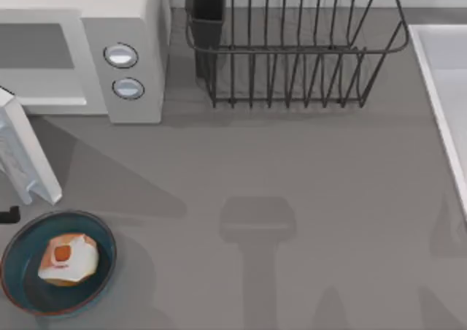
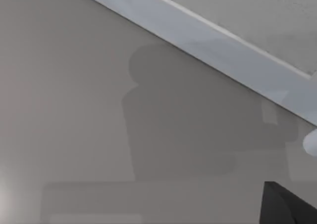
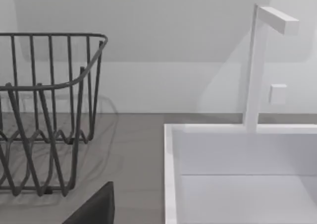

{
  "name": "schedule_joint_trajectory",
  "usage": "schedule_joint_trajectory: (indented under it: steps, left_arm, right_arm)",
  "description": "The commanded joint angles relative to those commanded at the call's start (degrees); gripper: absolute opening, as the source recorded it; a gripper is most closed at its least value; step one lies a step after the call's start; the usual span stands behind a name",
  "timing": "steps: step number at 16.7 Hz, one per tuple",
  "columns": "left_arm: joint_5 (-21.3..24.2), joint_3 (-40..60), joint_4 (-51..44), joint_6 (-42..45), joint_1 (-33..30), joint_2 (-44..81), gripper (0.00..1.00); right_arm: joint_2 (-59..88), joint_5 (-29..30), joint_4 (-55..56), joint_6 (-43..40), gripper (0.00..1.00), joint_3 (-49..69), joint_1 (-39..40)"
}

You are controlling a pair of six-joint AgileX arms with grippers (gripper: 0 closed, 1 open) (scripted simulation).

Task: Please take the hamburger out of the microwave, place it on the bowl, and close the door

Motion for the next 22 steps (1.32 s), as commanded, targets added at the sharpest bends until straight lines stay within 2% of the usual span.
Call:
schedule_joint_trajectory:
  steps: [4, 11, 14, 19, 22]
  left_arm:
    - [-6.3, -2.4, 0.4, -7.2, -8.5, -4.0, 0.00]
    - [-6.8, -1.7, 0.9, -7.9, -9.1, -3.2, 0.00]
    - [-7.0, 2.2, 3.4, -8.1, -9.6, 2.7, 0.00]
    - [-7.7, 11.0, 9.5, -8.7, -10.8, 19.5, 0.00]
    - [-8.1, 14.4, 12.1, -9.0, -11.3, 24.5, 0.00]
  right_arm:
    - [0.0, 0.0, 0.0, 0.0, 1.00, 0.0, 0.0]
    - [0.0, 0.0, 0.0, 0.0, 1.00, 0.0, 0.0]
    - [0.0, 0.0, 0.0, 0.0, 1.00, 0.0, 0.0]
    - [0.0, 0.0, 0.0, 0.0, 1.00, 0.0, 0.0]
    - [0.0, 0.0, 0.0, 0.0, 1.00, 0.0, 0.0]
